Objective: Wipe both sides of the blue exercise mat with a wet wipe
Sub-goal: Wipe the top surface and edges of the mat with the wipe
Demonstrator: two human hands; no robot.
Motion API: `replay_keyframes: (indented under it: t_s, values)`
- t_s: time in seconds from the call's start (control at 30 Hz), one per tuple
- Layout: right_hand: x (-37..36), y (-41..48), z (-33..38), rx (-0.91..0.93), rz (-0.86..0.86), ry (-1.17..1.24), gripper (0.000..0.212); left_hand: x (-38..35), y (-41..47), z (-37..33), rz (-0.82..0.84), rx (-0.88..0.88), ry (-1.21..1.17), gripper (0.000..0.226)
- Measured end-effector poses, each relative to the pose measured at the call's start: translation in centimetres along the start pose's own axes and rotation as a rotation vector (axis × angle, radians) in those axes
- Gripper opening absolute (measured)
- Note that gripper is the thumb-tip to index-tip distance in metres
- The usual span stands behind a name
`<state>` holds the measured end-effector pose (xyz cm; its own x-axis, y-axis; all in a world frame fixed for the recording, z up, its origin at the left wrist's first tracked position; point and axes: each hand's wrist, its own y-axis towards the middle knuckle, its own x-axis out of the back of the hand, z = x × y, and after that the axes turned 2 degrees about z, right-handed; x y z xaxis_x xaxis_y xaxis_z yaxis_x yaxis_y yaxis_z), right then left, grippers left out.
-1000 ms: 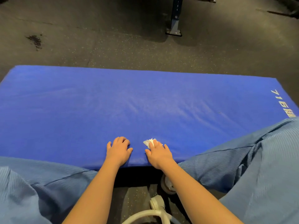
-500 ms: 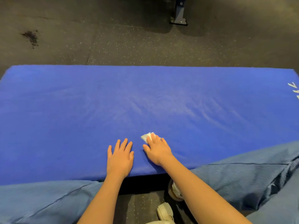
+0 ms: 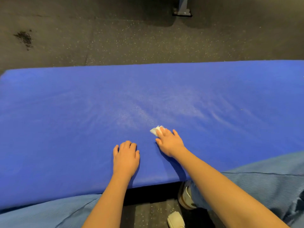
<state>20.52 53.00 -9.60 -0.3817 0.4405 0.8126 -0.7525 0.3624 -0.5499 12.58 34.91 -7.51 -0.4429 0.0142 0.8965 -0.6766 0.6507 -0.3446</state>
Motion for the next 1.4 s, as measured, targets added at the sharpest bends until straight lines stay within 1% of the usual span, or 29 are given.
replay_keyframes:
  t_s: [0.07,0.1,0.2,0.23,0.27,0.3,0.37,0.4,0.43,0.47,0.53,0.57,0.6,0.63,0.7,0.77,0.8,0.87,0.93,0.97,1.0,1.07,1.13,1.17,1.2,1.27,1.3,1.33,1.4]
  values:
    - [0.5,0.9,-0.7,-0.14,-0.024,-0.001,0.052,0.2,1.6,0.4,0.032,-0.015,0.009,0.036]
    - [0.4,0.8,-0.5,-0.116,-0.035,-0.006,0.053,0.5,2.2,0.4,0.054,-0.002,0.008,0.041]
    - [0.1,-0.9,0.0,0.198,0.001,-0.028,0.055,-0.1,3.1,0.5,0.129,0.037,0.023,0.051]
    - [0.2,-1.1,-0.5,0.264,0.027,-0.064,0.055,-0.5,3.1,0.4,0.141,0.041,0.035,0.052]
    - [0.5,-0.7,-1.5,0.271,0.042,-0.1,0.055,-0.8,3.1,0.4,0.138,0.041,0.044,0.052]
    - [1.0,0.3,-2.2,0.215,0.04,-0.113,0.054,-0.9,3.0,0.4,0.122,0.044,0.038,0.054]
    - [1.8,2.9,-3.2,-0.011,0.009,-0.068,0.053,-1.1,2.9,0.4,0.102,0.054,0.017,0.061]
    - [2.0,4.0,-3.0,-0.099,-0.016,-0.032,0.053,-1.1,3.2,0.5,0.098,0.053,0.018,0.059]
    - [1.9,4.7,-2.3,-0.125,-0.045,0.006,0.053,-1.3,3.5,0.6,0.09,0.053,0.025,0.053]
    - [1.5,5.0,-1.3,-0.073,-0.064,0.031,0.053,-1.5,3.8,0.6,0.073,0.061,0.014,0.049]
    - [0.6,4.1,0.9,0.195,-0.037,0.008,0.059,-1.5,4.5,0.5,-0.002,0.071,-0.035,0.041]
    - [0.2,3.2,1.3,0.316,-0.01,-0.024,0.063,-1.4,5.0,0.5,-0.044,0.062,-0.06,0.041]
    - [0.2,3.0,0.7,0.372,0.007,-0.068,0.062,-1.5,5.5,0.6,-0.076,0.042,-0.057,0.044]
    - [0.5,3.5,-0.3,0.368,0.008,-0.105,0.058,-1.5,6.0,0.7,-0.098,0.025,-0.045,0.044]
    - [1.4,5.6,-2.2,0.197,0.0,-0.119,0.053,-1.5,6.6,0.8,-0.039,0.033,-0.036,0.041]
    - [2.1,7.2,-2.9,0.005,-0.039,-0.068,0.053,-1.8,7.0,1.0,0.024,0.054,-0.036,0.05]
    - [2.0,7.5,-2.5,-0.019,-0.067,-0.032,0.054,-2.0,7.0,1.0,0.024,0.056,-0.022,0.055]
    - [1.4,6.8,-1.0,0.121,-0.053,-0.02,0.061,-2.1,7.0,0.9,0.007,0.068,-0.027,0.06]
    - [1.1,5.3,-0.9,0.33,0.008,-0.09,0.075,-2.5,7.2,1.0,-0.041,0.075,-0.034,0.05]
    - [1.5,5.4,-1.7,0.372,0.015,-0.135,0.077,-2.6,7.3,1.0,-0.073,0.066,-0.037,0.044]
    - [2.1,6.1,-2.5,0.366,-0.007,-0.164,0.073,-2.6,7.5,1.1,-0.115,0.056,-0.046,0.038]
    - [3.1,8.2,-3.5,0.18,-0.054,-0.134,0.056,-2.2,8.6,1.0,-0.178,0.022,-0.09,0.036]
    - [3.4,9.6,-2.6,0.017,-0.109,-0.024,0.05,-1.6,10.2,0.9,-0.197,-0.002,-0.101,0.037]
    - [3.2,9.7,-1.7,0.019,-0.128,0.013,0.051,-1.2,11.4,0.8,-0.201,-0.001,-0.107,0.035]
    - [2.9,9.4,-0.7,0.083,-0.124,0.016,0.057,-0.7,12.6,0.7,-0.182,0.013,-0.113,0.037]
    - [2.1,7.8,0.0,0.292,-0.059,-0.049,0.074,0.2,15.1,0.5,-0.137,0.029,-0.093,0.046]
    - [2.2,7.6,-0.6,0.342,-0.037,-0.087,0.077,0.3,16.1,0.6,-0.125,0.024,-0.074,0.048]
    - [2.6,8.0,-1.6,0.342,-0.045,-0.117,0.076,0.2,17.0,0.8,-0.112,0.02,-0.055,0.049]
    - [3.4,10.2,-3.5,0.188,-0.101,-0.129,0.062,-1.0,17.9,1.5,-0.082,0.023,-0.011,0.05]
